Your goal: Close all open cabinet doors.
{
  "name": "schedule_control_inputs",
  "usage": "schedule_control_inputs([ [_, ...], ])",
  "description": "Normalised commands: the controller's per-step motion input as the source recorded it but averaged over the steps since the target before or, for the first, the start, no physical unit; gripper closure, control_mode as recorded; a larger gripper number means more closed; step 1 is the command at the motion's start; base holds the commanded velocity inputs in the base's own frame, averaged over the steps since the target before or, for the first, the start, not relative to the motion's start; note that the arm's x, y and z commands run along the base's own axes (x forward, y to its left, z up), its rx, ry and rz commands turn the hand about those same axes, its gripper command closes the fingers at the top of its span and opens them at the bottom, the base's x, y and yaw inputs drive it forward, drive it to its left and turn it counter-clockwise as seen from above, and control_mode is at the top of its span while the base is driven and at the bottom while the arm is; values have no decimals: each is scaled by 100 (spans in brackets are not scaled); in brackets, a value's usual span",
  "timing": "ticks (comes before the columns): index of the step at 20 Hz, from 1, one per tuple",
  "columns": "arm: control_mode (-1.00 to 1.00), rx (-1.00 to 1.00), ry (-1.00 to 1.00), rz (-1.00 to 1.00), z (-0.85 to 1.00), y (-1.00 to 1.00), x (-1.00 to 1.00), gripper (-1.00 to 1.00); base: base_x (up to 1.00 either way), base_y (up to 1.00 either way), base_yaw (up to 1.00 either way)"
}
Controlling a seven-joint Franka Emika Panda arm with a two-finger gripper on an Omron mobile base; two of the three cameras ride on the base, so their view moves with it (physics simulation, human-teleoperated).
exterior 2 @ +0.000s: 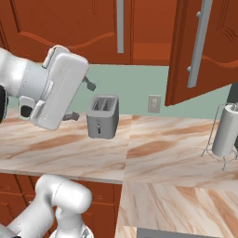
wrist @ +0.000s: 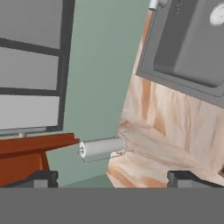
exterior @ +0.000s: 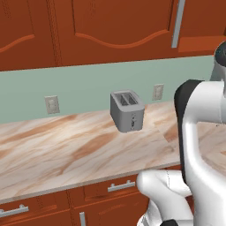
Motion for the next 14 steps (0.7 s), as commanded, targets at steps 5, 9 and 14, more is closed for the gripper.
schedule_control_inputs([
  [5,-100,-7,-4,0,-19,0,-32,-100,0,0,0],
  [9,-100,-3,-12,0,0,-3,-37,-100,0,0,0],
  [14,-100,-6,-13,5,3,-13,-36,-100,0,0,0],
])
